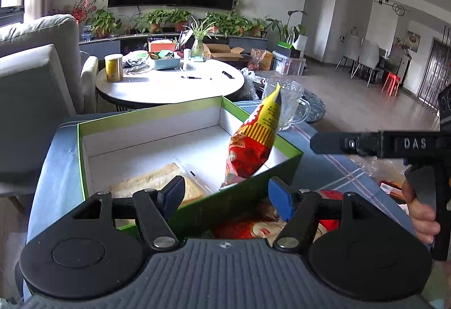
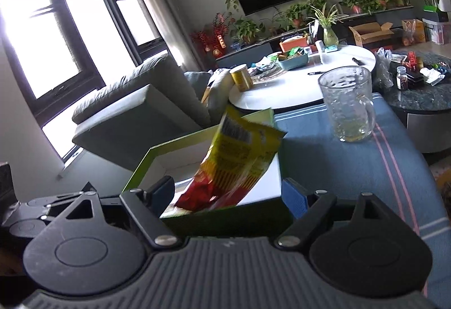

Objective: Organize snacks
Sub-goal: 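Open both grippers to drop the chip bags into the green box, then move the right gripper down to the green snack bag beside the box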

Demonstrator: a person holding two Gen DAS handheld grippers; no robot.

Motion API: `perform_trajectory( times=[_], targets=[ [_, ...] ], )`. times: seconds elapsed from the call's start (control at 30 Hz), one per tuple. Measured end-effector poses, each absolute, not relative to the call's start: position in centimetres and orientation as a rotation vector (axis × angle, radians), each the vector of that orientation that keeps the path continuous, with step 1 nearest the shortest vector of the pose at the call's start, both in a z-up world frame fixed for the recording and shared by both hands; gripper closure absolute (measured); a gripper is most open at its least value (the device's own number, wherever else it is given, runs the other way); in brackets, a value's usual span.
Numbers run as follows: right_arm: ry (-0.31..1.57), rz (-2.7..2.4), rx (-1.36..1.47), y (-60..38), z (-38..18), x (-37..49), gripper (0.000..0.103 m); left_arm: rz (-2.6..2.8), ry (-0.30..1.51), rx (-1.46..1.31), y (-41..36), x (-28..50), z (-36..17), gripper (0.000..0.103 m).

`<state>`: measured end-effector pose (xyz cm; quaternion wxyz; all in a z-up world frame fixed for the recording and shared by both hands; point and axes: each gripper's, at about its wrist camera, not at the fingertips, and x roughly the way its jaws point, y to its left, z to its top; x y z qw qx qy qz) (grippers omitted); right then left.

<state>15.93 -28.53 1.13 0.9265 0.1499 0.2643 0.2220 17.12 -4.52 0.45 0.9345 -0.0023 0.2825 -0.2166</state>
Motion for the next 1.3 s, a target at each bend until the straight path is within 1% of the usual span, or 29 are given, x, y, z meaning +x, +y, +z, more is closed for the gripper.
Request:
perform_trajectory(
  times=[0.33,0.43,0.73,1.0,1.3],
  targets=[
    [0.524,0.483,0.278,-26.0,1.7,11.7,0.025,-0.423,0.574,-0.055,-2.8,13.7,0.2,0.037],
    [0.518,0.480,0.251,-25.1,1.9,11.1,0.025,-0.410,0.574,-0.081,-2.0,12.9,0.1,0.035],
    [0.538,0.433,0.270,-24.7,1.5,9.6,0.025,-0.388,0.566,-0.082,-1.0,11.5,-0.1,0.035],
    [0.657,0.344,0.341,-26.0,1.3,10.3,0.026,-0.411,0.590,-0.070,-1.2,11.0,-1.1,0.034],
    [0.723,0.352,0.356,-26.2,0.4,10.1,0.026,-0.471,0.636,-0.007,-3.3,10.9,-2.4,0.034]
  ],
)
